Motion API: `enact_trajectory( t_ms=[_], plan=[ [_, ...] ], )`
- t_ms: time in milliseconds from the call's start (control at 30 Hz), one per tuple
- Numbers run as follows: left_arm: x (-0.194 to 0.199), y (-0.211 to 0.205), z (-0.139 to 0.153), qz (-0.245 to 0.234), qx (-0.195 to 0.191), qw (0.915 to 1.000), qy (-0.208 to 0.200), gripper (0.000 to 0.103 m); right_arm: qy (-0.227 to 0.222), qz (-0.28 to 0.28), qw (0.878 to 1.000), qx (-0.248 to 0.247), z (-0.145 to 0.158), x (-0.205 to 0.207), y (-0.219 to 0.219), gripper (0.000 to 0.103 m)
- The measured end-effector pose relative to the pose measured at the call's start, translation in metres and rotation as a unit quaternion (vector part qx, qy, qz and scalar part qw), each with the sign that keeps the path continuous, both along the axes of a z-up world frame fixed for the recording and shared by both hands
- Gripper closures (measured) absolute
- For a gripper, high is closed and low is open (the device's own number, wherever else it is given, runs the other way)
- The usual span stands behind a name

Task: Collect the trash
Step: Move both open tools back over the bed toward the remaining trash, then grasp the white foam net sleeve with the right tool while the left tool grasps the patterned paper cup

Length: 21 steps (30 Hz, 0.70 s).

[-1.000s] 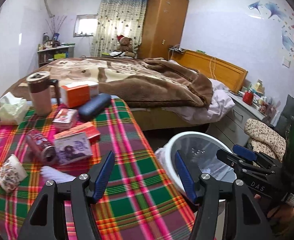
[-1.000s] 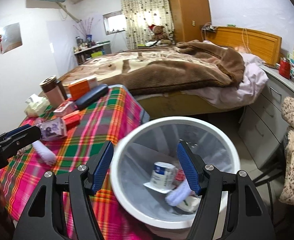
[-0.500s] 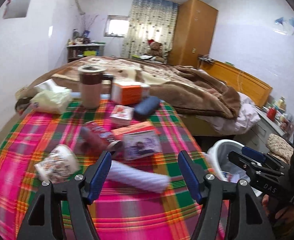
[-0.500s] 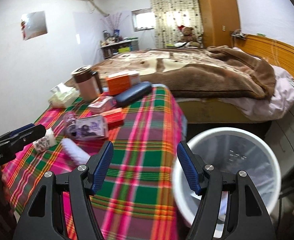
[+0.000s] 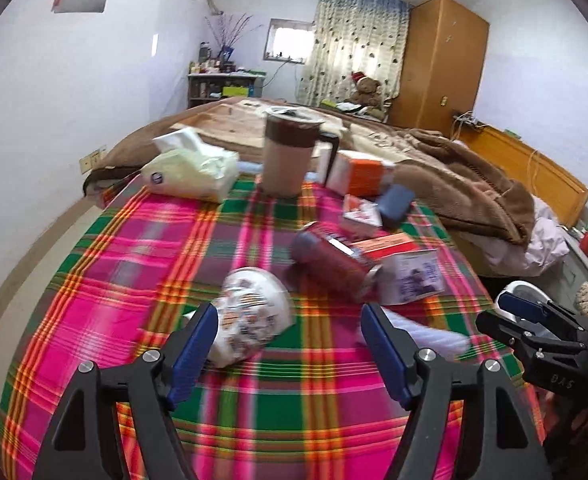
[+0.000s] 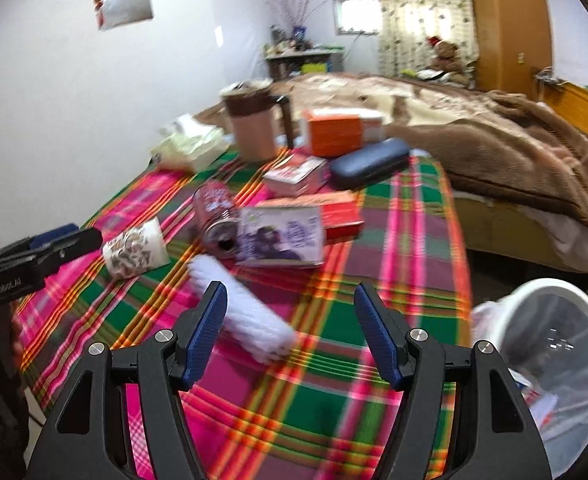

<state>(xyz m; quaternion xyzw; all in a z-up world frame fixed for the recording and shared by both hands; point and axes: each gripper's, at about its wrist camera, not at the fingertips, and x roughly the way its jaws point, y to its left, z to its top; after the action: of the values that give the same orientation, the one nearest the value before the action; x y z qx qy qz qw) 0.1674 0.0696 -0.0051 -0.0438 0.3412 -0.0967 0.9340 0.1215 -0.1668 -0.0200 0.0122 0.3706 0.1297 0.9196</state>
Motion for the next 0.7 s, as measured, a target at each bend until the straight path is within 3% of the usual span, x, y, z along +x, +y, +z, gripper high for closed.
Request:
enact_trajectory(
  t_ms=[333, 700],
  plan=[
    [0.04, 0.036, -0.033, 0.011, 0.013, 0.9985, 0.052, 0.024, 0.042, 0.045, 0.997, -0.045, -0.027, 0.025, 0.039, 0.036],
    [0.075, 0.023, -0.056, -0.058, 0.047, 0.9934, 0.088, 0.022, 0.064, 0.058, 0.994, -0.062, -0.04, 0.04, 0.05, 0.036]
  ],
)
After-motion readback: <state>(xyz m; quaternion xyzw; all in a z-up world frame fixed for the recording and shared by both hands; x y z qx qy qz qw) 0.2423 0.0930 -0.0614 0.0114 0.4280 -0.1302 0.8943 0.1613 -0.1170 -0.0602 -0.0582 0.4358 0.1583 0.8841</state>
